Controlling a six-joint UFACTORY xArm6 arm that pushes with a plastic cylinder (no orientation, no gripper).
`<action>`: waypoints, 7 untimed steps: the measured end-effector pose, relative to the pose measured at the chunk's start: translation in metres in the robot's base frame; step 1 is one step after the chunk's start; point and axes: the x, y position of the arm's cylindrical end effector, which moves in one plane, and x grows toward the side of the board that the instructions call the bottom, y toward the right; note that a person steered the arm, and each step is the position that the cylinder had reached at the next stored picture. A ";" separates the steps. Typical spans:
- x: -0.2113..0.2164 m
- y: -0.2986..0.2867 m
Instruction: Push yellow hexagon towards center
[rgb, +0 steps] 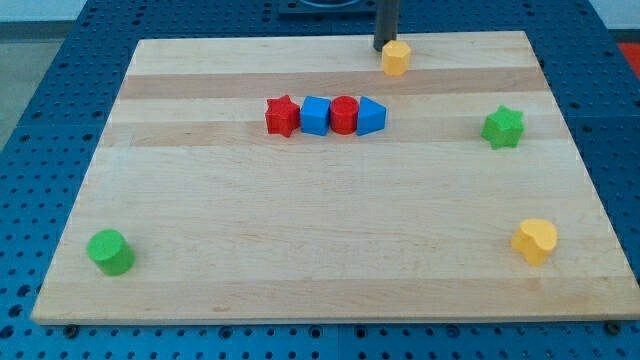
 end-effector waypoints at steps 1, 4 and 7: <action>0.028 0.004; 0.059 0.051; 0.082 0.068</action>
